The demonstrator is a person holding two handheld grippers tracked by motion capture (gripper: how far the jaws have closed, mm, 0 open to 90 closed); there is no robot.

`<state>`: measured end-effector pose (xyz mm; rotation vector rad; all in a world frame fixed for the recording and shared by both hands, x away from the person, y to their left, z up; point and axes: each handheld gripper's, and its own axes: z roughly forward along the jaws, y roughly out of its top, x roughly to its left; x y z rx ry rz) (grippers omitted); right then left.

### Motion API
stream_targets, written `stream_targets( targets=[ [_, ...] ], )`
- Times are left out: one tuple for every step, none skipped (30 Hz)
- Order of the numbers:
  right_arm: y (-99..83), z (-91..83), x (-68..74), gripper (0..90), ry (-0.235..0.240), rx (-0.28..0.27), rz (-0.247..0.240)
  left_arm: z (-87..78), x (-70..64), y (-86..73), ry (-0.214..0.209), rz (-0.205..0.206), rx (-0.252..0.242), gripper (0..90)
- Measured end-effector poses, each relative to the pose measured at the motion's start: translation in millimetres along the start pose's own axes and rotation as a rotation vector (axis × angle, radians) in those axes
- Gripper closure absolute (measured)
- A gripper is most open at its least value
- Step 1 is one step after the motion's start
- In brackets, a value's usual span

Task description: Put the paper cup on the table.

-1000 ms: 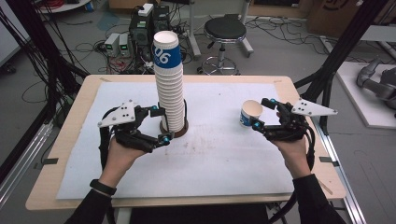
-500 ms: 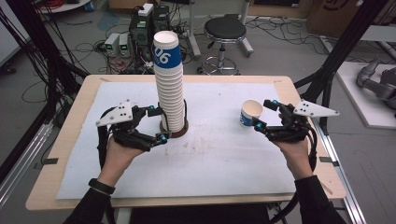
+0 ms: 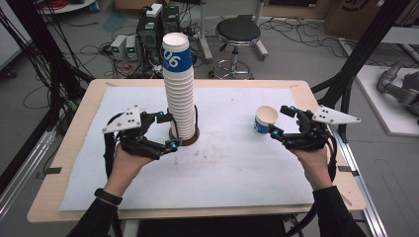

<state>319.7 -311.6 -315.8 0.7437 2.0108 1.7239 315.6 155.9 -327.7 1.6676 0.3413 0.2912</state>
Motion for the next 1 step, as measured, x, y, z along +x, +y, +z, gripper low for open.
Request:
stream_targets(
  targets=[
    [-0.1, 0.0, -0.5, 13.1, 0.0, -0.002, -0.002, -0.2, -0.1, -0.1, 0.001, -0.001, 0.0, 15.7]
  ],
)
